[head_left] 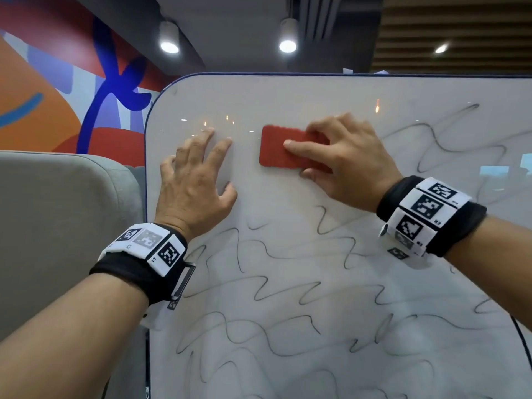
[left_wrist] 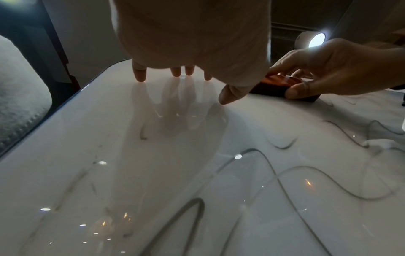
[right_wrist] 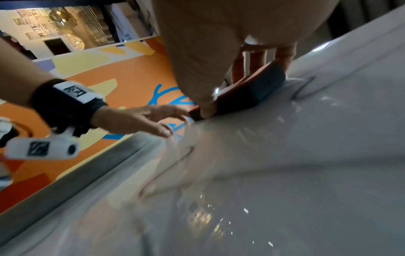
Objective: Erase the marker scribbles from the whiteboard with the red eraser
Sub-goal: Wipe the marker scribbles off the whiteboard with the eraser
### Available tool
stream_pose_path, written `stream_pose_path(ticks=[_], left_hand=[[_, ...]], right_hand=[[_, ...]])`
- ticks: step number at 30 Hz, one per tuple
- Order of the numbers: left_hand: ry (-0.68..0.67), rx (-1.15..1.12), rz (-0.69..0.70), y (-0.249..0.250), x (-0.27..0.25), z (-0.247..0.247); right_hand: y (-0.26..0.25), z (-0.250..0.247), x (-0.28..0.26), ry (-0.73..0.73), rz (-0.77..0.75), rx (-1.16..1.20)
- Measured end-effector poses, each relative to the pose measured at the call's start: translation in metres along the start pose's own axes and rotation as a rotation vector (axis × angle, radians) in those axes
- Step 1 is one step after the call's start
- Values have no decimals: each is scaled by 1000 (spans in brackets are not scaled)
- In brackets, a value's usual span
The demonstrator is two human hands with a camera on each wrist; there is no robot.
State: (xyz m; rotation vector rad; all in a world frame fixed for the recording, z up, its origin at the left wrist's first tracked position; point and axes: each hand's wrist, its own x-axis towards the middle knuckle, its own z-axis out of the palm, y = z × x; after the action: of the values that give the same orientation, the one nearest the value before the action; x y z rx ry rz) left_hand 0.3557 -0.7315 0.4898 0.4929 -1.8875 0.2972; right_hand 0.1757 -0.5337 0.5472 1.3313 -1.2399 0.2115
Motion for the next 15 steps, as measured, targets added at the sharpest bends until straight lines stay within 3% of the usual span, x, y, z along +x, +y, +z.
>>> stream_pose_path(ticks=[3,8,13,15], left_hand=[[4,-7,0,3,-1,1],[0,-23,36,11,0,0],[-6,-35,63,21,3,0],[-2,-29,63,23,4,0]], right_hand=[[-11,7,-14,52,35,-14],[-22,15,-37,-58,-178,-45],[1,1,-21,48,90,-33],[-8,7,-29,70,89,-35]])
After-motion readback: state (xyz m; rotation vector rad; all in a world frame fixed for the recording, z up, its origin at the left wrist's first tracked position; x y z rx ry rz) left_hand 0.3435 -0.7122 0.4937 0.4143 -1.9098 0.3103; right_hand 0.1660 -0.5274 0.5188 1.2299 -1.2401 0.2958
